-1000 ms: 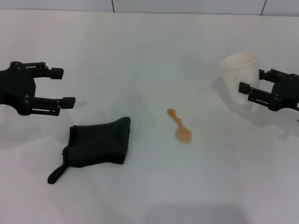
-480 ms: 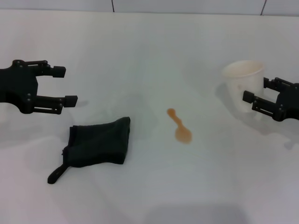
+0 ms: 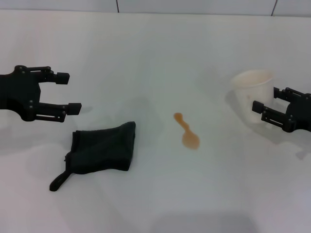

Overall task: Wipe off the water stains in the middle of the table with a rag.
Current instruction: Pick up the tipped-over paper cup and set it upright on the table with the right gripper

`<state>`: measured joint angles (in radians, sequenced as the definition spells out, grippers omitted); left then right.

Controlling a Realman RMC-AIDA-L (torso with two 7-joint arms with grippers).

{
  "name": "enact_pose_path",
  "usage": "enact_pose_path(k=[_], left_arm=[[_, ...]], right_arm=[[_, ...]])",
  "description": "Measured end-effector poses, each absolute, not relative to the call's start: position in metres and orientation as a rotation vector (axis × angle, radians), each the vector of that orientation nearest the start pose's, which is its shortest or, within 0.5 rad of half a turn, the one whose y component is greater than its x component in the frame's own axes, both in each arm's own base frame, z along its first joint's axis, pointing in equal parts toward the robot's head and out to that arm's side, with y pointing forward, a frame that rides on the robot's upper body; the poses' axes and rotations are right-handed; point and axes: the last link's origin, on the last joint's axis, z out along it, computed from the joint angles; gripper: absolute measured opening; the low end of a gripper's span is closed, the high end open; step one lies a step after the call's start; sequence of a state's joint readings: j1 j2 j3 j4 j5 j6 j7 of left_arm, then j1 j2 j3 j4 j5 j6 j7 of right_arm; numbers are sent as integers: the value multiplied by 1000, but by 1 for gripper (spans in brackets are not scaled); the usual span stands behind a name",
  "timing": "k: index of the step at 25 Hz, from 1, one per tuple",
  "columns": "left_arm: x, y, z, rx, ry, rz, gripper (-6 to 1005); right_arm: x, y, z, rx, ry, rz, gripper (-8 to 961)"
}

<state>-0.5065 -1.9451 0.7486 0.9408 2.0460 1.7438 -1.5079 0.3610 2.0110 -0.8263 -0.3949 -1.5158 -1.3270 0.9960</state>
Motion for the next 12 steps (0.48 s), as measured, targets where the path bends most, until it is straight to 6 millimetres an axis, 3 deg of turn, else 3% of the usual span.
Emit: enact_pose_path(k=[12], left_arm=[[-257, 335, 84, -2832, -411, -424, 860]], right_arm=[[337, 301, 1, -2303, 651, 734, 655]])
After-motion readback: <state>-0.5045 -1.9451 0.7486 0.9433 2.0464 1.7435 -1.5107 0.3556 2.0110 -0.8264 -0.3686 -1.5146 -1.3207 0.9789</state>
